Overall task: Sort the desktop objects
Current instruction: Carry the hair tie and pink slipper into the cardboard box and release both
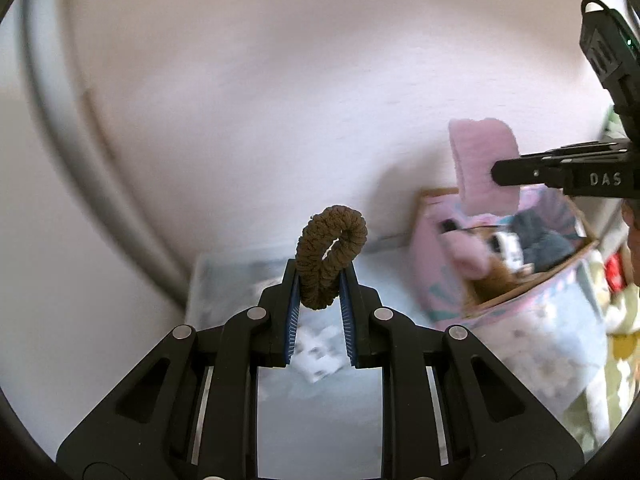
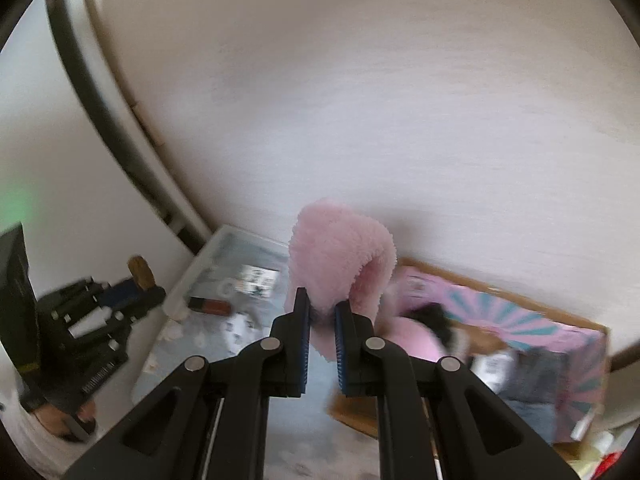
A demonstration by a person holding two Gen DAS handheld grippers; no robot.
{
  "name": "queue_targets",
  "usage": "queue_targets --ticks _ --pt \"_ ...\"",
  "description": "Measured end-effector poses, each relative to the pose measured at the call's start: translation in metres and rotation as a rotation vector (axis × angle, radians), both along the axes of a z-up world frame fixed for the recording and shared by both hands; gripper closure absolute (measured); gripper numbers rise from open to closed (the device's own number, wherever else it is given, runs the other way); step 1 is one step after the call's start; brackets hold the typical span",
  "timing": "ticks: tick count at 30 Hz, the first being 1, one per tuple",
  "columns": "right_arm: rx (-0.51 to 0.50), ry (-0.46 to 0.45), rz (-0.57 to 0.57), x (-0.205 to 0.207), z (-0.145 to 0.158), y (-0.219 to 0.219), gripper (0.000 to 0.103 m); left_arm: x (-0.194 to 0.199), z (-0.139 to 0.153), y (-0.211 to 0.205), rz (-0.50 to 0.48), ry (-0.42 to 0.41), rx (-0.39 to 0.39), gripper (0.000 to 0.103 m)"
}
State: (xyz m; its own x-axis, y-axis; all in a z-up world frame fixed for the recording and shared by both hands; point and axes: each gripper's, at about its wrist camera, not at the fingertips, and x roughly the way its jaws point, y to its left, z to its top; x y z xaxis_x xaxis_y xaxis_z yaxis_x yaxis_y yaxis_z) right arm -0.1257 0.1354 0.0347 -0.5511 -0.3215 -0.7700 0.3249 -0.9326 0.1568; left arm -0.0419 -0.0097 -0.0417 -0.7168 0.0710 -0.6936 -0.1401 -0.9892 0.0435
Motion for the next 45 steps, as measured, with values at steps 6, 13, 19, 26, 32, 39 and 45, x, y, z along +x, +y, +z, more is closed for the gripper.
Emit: queue_targets --ticks 6,13,19,26,32,39,45 --pt "0.041 0.0 -0.064 0.008 0.009 0.05 0.093 -0.039 0.013 0.047 -0.145 -0.027 0.017 0.086" --pt "0.079 -0.07 -0.109 0.02 -0.008 0.099 0.093 -0.065 0.015 0.13 -0.274 -0.114 0.02 0.086" --pt "0.074 -0.157 -0.139 0.023 -0.034 0.138 0.093 -0.088 -0.014 0.178 -0.364 -0.251 0.016 0.086" --pt "0.047 -0.21 -0.157 0.027 -0.052 0.171 0.093 -0.107 -0.064 0.229 -0.403 -0.334 -0.002 0.086" --pt "0.023 -0.228 -0.142 0.025 -0.057 0.178 0.093 -0.106 -0.063 0.234 -0.404 -0.356 -0.03 0.086" --pt "-0.032 -0.231 -0.169 0.016 -0.061 0.183 0.022 -0.111 -0.052 0.225 -0.348 -0.288 -0.073 0.0" --pt "0.052 -0.152 -0.238 0.022 -0.047 0.187 0.02 -0.111 -0.035 0.2 -0.303 -0.254 -0.077 0.0"
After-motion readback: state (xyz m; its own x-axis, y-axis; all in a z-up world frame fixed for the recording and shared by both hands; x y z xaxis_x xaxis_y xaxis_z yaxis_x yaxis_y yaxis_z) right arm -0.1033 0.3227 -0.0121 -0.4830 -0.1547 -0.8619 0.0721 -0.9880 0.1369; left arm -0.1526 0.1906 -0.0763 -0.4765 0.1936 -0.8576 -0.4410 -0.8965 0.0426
